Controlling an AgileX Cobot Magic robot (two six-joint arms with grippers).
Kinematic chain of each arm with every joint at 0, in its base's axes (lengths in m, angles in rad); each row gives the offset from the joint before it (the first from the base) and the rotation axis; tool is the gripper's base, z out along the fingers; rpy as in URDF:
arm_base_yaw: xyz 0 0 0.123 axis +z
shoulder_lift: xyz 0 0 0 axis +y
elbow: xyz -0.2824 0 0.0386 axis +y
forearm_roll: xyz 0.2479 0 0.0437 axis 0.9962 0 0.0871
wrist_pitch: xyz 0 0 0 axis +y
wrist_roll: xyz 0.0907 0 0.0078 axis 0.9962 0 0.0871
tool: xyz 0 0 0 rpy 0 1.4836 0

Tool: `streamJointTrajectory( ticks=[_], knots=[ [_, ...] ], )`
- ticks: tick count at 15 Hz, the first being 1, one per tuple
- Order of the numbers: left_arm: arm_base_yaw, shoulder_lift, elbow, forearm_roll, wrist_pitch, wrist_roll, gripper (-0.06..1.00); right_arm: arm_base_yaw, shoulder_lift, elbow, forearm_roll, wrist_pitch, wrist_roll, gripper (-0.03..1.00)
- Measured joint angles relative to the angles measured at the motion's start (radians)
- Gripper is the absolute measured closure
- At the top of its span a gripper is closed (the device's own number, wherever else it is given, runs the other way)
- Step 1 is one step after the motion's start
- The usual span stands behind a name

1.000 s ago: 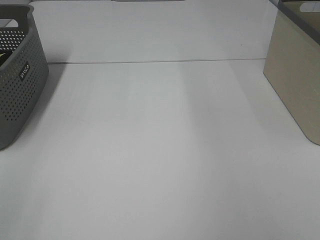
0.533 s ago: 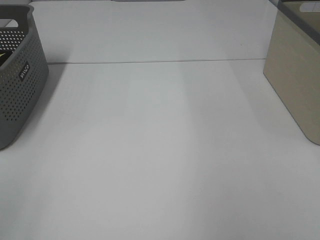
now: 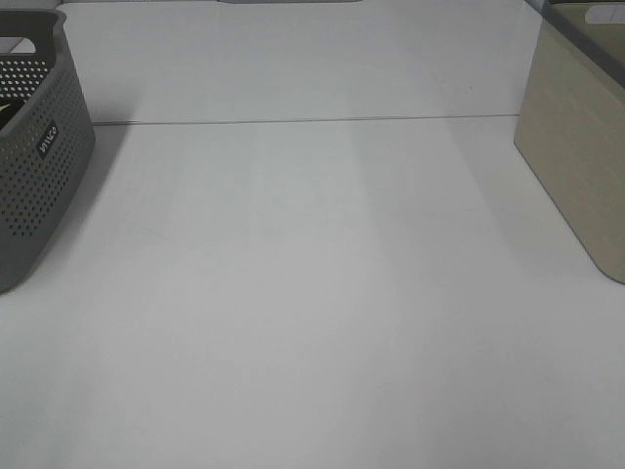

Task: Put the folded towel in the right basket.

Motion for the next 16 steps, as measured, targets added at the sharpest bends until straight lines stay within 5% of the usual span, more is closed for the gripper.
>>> streamJointTrajectory(
  ticks=[6, 11, 16],
  knots=[
    [0.000, 0.000, 0.000, 0.000, 0.000, 0.000, -0.03, 0.000, -0.375, 0.144, -0.001, -0.130, -0.087, 0.28],
    [0.000, 0.000, 0.000, 0.000, 0.000, 0.000, -0.03, 0.000, -0.636, 0.164, -0.001, -0.148, -0.096, 0.28],
    [0.000, 0.000, 0.000, 0.000, 0.000, 0.000, -0.03, 0.000, -0.641, 0.164, -0.004, -0.148, -0.096, 0.28]
  ],
)
